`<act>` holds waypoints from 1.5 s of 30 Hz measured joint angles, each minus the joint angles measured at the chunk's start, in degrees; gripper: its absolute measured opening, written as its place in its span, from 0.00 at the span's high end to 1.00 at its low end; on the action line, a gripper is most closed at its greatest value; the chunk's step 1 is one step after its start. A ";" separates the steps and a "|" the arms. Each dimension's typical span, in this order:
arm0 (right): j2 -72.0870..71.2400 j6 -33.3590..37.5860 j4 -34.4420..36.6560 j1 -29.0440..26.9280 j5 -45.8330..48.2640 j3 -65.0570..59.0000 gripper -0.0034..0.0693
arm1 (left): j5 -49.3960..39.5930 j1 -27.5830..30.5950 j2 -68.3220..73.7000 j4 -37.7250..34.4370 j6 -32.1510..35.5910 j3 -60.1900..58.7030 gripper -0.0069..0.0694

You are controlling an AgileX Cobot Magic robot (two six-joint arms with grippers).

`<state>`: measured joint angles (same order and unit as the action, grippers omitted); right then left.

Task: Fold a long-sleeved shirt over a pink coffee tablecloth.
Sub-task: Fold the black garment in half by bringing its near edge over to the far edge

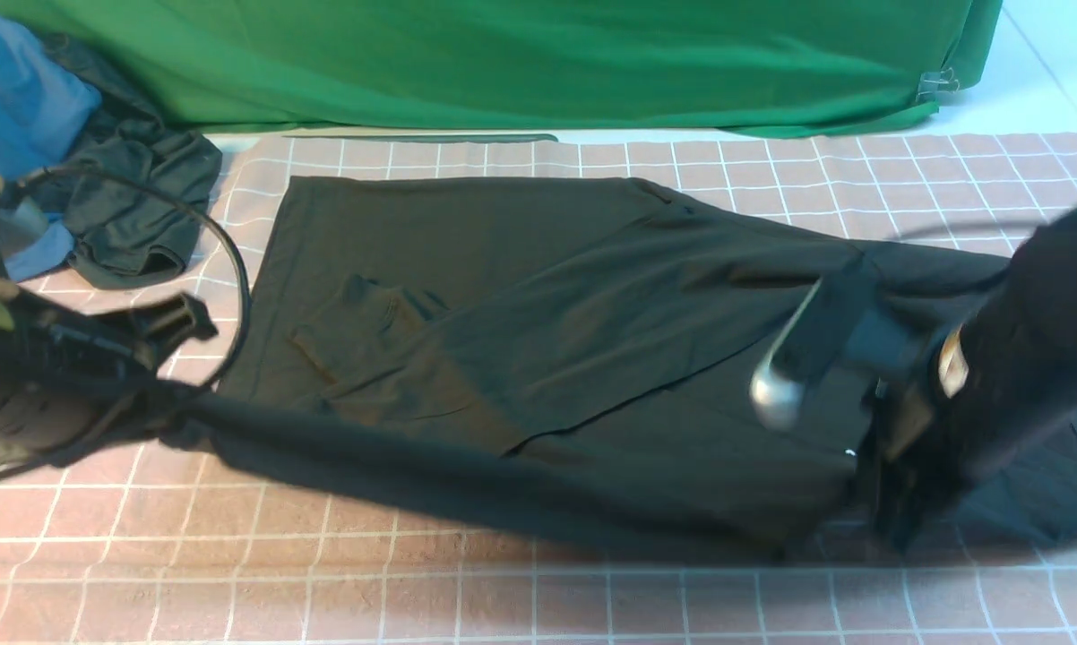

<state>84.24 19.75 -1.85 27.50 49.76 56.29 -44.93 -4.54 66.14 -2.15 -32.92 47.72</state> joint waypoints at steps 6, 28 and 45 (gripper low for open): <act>2.80 2.59 5.03 -8.00 -1.01 5.91 0.86 | 7.87 2.17 8.31 -6.97 -0.21 2.96 0.85; 31.53 2.08 7.49 -18.71 -1.83 29.75 0.85 | 3.87 2.24 43.88 -9.00 -0.14 39.50 0.85; 30.46 9.87 6.64 -10.73 5.82 35.48 0.30 | 2.37 2.24 46.13 -5.52 -0.14 41.07 0.85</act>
<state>114.69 29.62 4.79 16.77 55.58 91.77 -42.56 -2.30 112.27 -7.66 -33.07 88.79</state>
